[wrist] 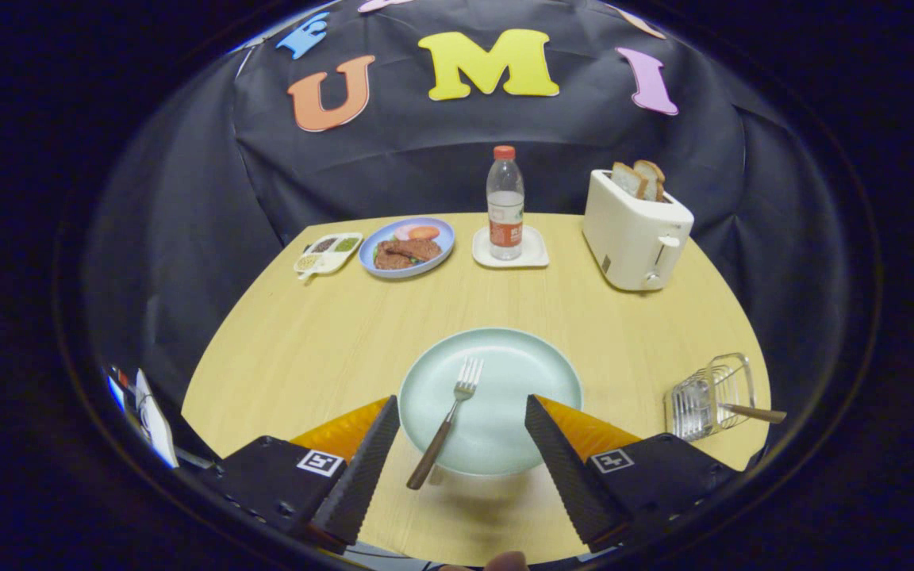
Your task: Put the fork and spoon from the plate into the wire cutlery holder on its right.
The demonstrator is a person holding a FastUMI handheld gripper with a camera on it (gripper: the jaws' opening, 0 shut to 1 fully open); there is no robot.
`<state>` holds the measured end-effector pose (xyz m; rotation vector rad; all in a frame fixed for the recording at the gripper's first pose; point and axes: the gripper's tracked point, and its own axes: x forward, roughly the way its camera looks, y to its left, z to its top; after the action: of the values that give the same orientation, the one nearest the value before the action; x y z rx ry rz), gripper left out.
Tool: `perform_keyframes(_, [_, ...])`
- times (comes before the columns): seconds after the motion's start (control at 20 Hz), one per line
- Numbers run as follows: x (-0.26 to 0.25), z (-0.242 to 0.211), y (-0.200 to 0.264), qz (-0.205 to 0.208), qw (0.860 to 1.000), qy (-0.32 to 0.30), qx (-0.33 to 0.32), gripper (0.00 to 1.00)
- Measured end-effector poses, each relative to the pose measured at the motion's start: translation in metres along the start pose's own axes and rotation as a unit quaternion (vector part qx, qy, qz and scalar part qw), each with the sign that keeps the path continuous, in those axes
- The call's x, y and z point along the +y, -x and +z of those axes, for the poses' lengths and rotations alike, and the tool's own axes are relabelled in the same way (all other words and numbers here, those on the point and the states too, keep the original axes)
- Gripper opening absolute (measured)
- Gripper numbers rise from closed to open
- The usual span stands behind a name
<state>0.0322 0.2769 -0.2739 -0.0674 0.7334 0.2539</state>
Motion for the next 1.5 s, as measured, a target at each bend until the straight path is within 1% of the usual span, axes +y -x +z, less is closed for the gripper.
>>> perform_keyframes(0.15, [0.01,-0.018,-0.023,-0.005,1.0,0.001,0.015,0.97])
perform_keyframes(0.3, [0.013,-0.026,-0.04,-0.016,1.0,0.001,0.024,0.96])
perform_keyframes(0.45, [0.009,-0.036,-0.048,-0.034,0.999,-0.017,0.034,0.95])
perform_keyframes(0.5, [0.008,-0.04,-0.051,-0.037,0.998,-0.023,0.04,0.92])
perform_keyframes(0.55, [0.006,-0.044,-0.054,-0.041,0.998,-0.026,0.047,0.86])
perform_keyframes(0.6, [0.005,-0.045,-0.057,-0.043,0.997,-0.027,0.05,0.84])
perform_keyframes(0.7, [0.001,-0.046,-0.062,-0.05,0.997,-0.024,0.05,0.83])
perform_keyframes(0.8, [0.002,-0.046,-0.067,-0.053,0.997,-0.021,0.053,0.78])
perform_keyframes(0.95, [0.004,-0.048,-0.072,-0.056,0.997,-0.012,0.058,0.64])
perform_keyframes(1.15, [0.007,-0.059,-0.079,-0.055,0.995,-0.021,0.081,0.48])
perform_keyframes(1.2, [0.008,-0.06,-0.076,-0.056,0.995,-0.021,0.086,0.48])
perform_keyframes(1.25, [0.002,-0.061,-0.08,-0.069,0.994,-0.022,0.087,0.37])
perform_keyframes(1.3, [0.004,-0.063,-0.078,-0.065,0.993,-0.027,0.09,0.26])
perform_keyframes(1.35, [-0.001,-0.067,-0.089,-0.067,0.993,-0.027,0.098,0.14])
perform_keyframes(1.4, [0.001,-0.069,-0.085,-0.069,0.992,-0.03,0.099,0.15])
perform_keyframes(1.45, [0.001,-0.067,-0.088,-0.067,0.992,-0.029,0.105,0.06])
perform_keyframes(1.5, [0.001,-0.065,-0.088,-0.064,0.992,-0.027,0.106,0.03])
